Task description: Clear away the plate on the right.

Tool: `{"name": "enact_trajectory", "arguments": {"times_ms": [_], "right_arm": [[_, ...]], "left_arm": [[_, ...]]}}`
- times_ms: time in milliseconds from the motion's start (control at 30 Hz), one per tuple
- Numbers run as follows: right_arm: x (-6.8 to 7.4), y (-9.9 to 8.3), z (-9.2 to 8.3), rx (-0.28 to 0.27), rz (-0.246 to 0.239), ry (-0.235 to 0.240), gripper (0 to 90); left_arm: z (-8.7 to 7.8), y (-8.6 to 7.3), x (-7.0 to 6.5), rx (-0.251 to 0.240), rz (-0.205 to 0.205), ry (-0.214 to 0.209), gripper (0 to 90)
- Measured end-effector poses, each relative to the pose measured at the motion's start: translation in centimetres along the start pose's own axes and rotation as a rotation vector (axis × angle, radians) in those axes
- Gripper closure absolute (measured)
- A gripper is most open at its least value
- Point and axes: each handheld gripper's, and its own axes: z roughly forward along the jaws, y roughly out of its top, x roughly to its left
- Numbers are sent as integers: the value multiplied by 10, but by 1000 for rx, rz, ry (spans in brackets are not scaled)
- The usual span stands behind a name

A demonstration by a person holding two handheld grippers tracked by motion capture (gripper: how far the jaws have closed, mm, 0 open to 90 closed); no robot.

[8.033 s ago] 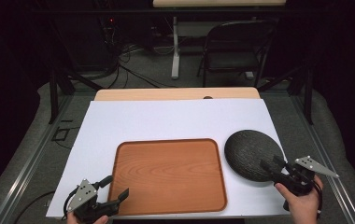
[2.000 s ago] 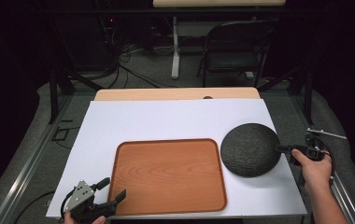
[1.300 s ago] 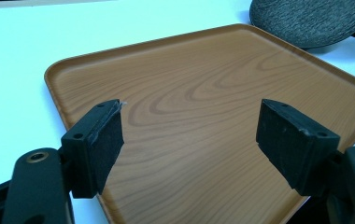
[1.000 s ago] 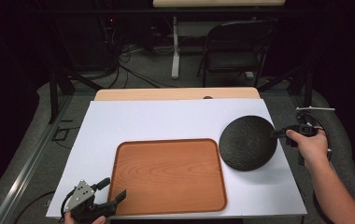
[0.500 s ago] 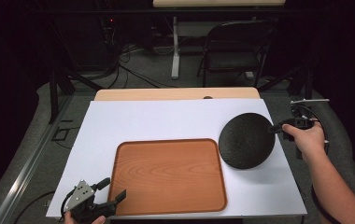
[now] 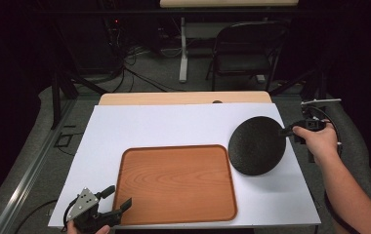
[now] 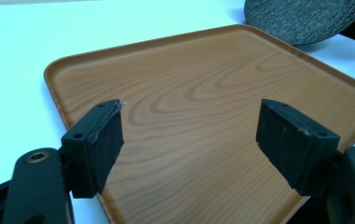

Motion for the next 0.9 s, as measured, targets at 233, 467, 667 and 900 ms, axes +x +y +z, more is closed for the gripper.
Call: {"name": "enact_trajectory", "arguments": {"times_ms": [233, 467, 667, 900], "right_arm": [[10, 5, -9, -5, -33, -31, 863], [15, 9, -26, -35, -40, -38, 860], [21, 9, -36, -47, -51, -16, 860], [31, 9, -38, -48, -70, 0, 859]], "left_arm": [[0, 0, 0, 1, 1, 0, 230], [0, 0, 0, 2, 1, -3, 230], [0, 0, 0, 4, 3, 0, 230], [-1, 0, 0, 3, 2, 0, 230]]}}
